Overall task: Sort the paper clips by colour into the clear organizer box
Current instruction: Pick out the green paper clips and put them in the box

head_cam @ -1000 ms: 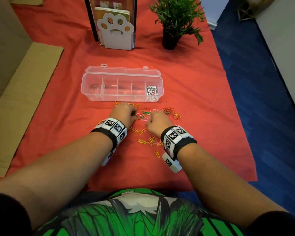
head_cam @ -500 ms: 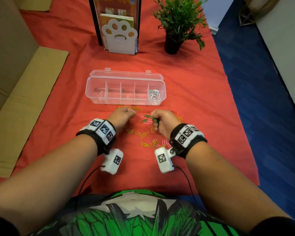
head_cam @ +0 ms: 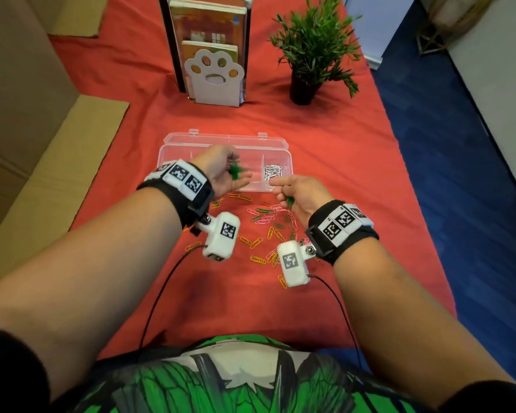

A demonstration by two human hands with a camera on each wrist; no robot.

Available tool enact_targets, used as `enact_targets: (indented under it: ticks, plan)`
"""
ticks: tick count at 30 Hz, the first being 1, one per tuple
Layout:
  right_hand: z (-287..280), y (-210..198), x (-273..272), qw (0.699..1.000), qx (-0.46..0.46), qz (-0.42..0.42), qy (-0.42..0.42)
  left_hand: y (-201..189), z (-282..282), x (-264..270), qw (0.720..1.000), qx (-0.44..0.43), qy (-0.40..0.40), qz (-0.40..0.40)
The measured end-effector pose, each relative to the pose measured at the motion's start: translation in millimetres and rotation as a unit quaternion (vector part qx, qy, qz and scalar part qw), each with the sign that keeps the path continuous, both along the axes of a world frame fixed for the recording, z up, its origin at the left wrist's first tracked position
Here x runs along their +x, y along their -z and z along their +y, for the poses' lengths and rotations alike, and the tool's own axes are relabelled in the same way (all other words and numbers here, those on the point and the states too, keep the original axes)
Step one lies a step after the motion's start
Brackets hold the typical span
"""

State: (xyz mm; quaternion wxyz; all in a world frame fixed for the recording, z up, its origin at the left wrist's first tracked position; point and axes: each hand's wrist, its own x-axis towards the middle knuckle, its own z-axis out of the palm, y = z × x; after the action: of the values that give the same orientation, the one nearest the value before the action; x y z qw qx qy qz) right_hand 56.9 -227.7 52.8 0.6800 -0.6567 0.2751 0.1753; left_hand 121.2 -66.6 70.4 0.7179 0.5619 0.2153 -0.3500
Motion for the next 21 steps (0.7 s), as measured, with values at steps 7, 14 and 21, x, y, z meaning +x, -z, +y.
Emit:
enact_targets:
  ticks: [7, 14, 21]
  plan:
    - [-6, 1, 13, 0.996, -0.089, -0.009, -0.016, -4, -5, 13, 0.999, 0.03, -0.013, -0.036]
    - [26, -7, 45, 0.976, -0.185, -0.102, -0.054, 17, 24, -14, 0.981, 0.144, -0.06, -0.115]
    - [54, -17, 48, 0.892, -0.38, -0.118, -0.215, 46, 60, -52, 0.883, 0.388, 0.137, -0.225]
